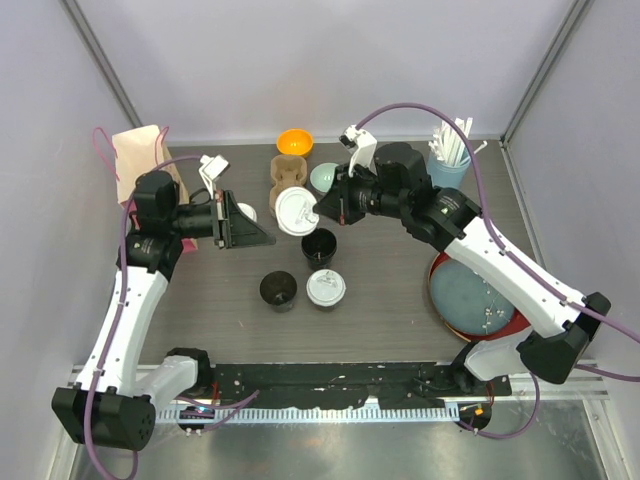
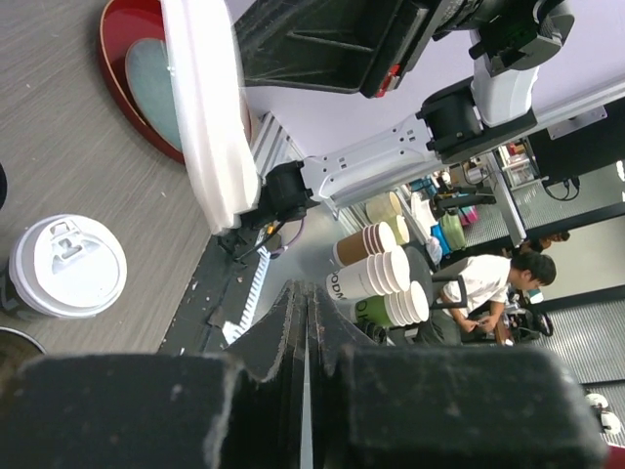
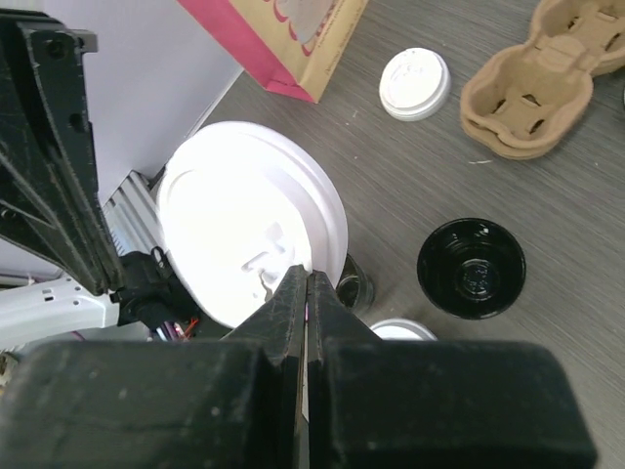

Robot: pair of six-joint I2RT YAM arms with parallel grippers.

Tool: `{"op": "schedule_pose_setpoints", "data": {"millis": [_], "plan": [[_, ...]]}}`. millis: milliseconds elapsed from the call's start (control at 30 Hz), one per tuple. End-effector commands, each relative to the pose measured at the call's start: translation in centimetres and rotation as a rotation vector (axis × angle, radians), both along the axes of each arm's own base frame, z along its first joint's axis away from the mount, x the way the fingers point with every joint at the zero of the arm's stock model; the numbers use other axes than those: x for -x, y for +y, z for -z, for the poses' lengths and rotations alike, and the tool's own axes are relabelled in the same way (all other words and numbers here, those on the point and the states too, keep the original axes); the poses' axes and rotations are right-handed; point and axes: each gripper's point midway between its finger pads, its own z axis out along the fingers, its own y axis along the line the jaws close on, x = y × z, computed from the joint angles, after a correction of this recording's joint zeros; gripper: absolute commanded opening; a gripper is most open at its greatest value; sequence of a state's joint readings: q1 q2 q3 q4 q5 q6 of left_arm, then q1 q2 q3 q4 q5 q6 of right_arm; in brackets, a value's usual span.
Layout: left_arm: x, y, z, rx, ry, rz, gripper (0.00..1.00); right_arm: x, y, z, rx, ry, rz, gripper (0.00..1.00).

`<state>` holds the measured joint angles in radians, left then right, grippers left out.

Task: Pack the takeout coffee

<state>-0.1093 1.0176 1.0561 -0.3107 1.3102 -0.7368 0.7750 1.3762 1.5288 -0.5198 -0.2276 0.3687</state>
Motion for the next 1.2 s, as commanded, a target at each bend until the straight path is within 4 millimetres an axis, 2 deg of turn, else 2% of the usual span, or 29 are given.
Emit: {"op": "schedule_pose_setpoints", "data": {"millis": [0,100,167,200,233,267,300,333,400,433,467,567,667,733,767,933,1167], "plan": [[0.2,0.0,0.0,-0.007,-0.057,0.008,0.05,0.0,-1.0,-1.2,-0.002,-0.038,0.024,0.01],[-0.4,0.3,0.7,-0.039,-0.045,-0.023,0.04,-0.1,-1.1,-0.9,0.009,-0.035,0.028,0.01],[-1.8,1.0,1.3,-0.104,-0.107,-0.082,0.09,-0.1,-1.0,-0.5,0.015,-0.022,0.03,0.01],[-2.0,1.6,2.2,-0.152,-0.06,-0.117,0.14,-0.3,-0.8,0.2,0.029,0.001,0.034,0.01],[-3.2,2.5,3.3,-0.23,-0.056,-0.191,0.17,-0.3,-0.7,0.9,0.038,0.023,0.036,0.01],[-4.3,3.2,3.5,-0.296,-0.076,-0.243,0.21,-0.4,-0.4,1.6,0.041,0.056,0.043,0.01],[-4.6,4.1,4.6,-0.373,-0.095,-0.273,0.22,-0.6,-0.1,3.0,0.066,0.087,0.046,0.01],[-6.1,5.5,5.6,-0.463,-0.112,-0.363,0.24,-0.5,0.4,3.9,0.085,0.109,0.042,0.01],[-6.9,6.5,6.4,-0.52,-0.153,-0.428,0.27,-0.3,1.0,5.6,0.133,0.139,0.044,0.01],[-7.0,6.9,6.8,-0.537,-0.161,-0.45,0.29,0.0,1.9,6.8,0.162,0.158,0.027,0.01],[-7.0,7.2,7.8,-0.558,-0.153,-0.464,0.34,0.3,2.5,7.3,0.175,0.164,0.017,0.01],[-6.6,7.7,8.6,-0.598,-0.164,-0.46,0.43,1.0,4.2,9.9,0.258,0.211,-0.02,0.01],[-6.1,8.0,10.2,-0.643,-0.142,-0.429,0.46,1.4,5.4,11.7,0.326,0.248,-0.045,0.01],[-5.7,8.2,11.2,-0.668,-0.135,-0.403,0.46,1.8,6.0,12.1,0.341,0.262,-0.062,0.01],[-5.2,8.1,12.2,-0.684,-0.115,-0.38,0.45,2.0,6.0,13.3,0.376,0.286,-0.064,0.01],[-4.4,8.1,14.6,-0.75,-0.108,-0.32,0.44,3.4,7.2,15.3,0.428,0.321,-0.114,0.01],[-3.4,7.1,17.0,-0.795,-0.104,-0.24,0.35,3.3,7.6,17.8,0.465,0.357,-0.119,0.01]]}}
